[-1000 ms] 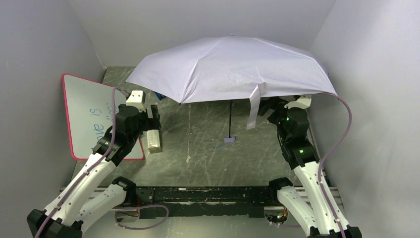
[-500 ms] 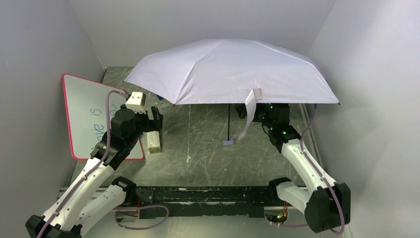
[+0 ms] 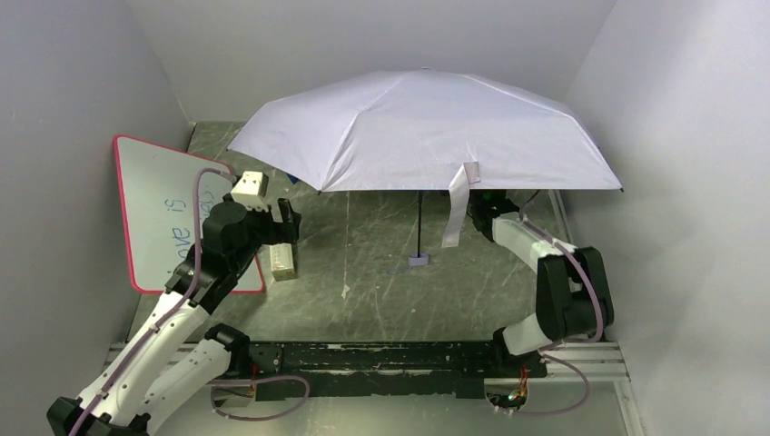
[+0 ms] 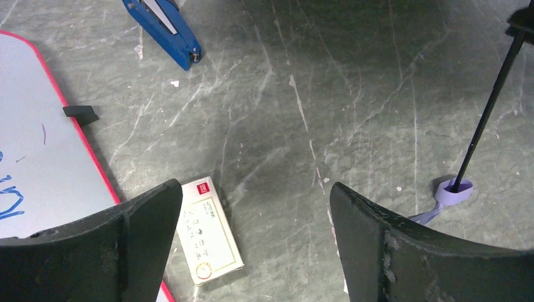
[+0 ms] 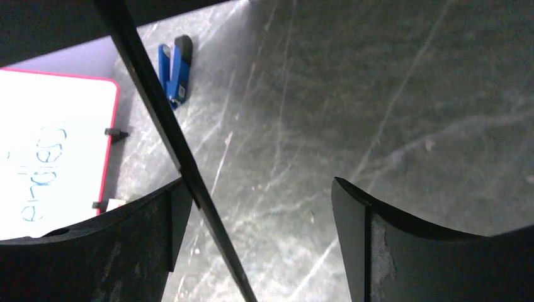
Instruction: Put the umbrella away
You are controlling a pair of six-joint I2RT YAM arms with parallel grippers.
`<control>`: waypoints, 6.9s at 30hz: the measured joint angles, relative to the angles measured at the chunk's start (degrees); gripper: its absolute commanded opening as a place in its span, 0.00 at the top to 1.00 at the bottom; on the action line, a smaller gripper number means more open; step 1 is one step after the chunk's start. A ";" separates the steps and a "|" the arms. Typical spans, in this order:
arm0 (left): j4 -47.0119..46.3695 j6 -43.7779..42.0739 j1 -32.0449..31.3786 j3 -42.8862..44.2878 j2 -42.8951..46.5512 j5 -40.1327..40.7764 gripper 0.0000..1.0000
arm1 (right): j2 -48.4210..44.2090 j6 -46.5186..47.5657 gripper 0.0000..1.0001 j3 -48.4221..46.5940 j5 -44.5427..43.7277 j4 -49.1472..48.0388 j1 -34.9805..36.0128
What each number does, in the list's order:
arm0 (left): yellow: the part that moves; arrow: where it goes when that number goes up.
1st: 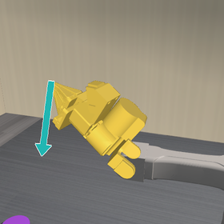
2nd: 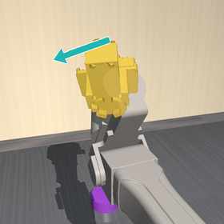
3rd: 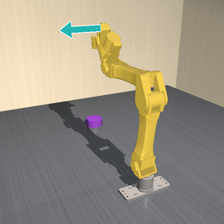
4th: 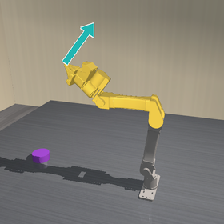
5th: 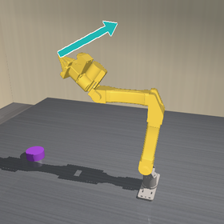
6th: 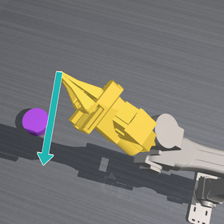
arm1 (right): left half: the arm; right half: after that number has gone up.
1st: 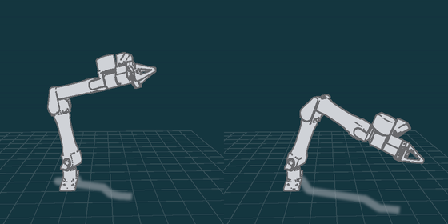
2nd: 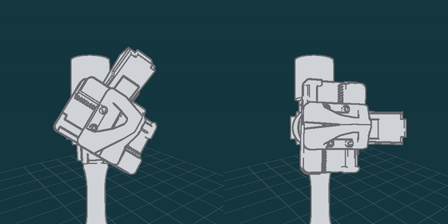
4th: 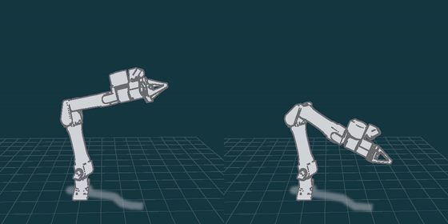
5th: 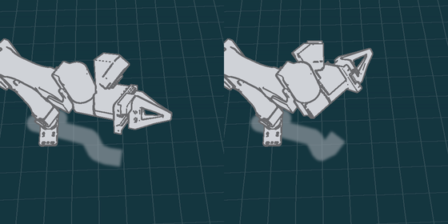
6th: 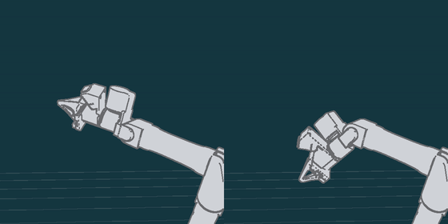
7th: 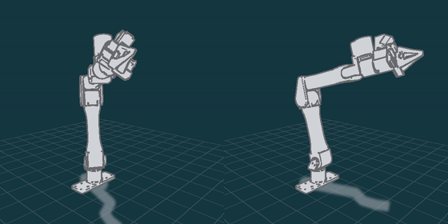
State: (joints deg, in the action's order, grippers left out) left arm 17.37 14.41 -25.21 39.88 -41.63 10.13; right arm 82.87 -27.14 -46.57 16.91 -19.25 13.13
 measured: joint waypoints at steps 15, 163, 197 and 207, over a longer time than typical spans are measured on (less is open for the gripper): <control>1.49 4.00 0.02 0.00 0.66 1.38 0.02 | 14.47 -1.25 0.77 -16.37 4.57 -5.73 1.27; -27.98 17.92 -34.58 18.12 -24.87 -1.90 0.95 | -16.15 -32.04 0.45 -13.86 -23.41 -9.81 16.13; -28.00 17.53 -34.14 17.03 -23.93 -1.22 0.95 | -12.11 -32.00 1.00 -15.56 -21.40 -12.57 15.80; -23.71 17.33 -34.47 16.50 -23.93 0.42 0.95 | -23.47 -30.77 1.00 1.40 -22.12 -12.11 24.96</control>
State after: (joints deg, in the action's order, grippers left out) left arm -6.35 31.75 -59.68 56.38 -65.56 10.55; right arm 59.40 -57.91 -45.17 -5.21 -31.35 38.09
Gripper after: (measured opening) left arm 0.148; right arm 0.174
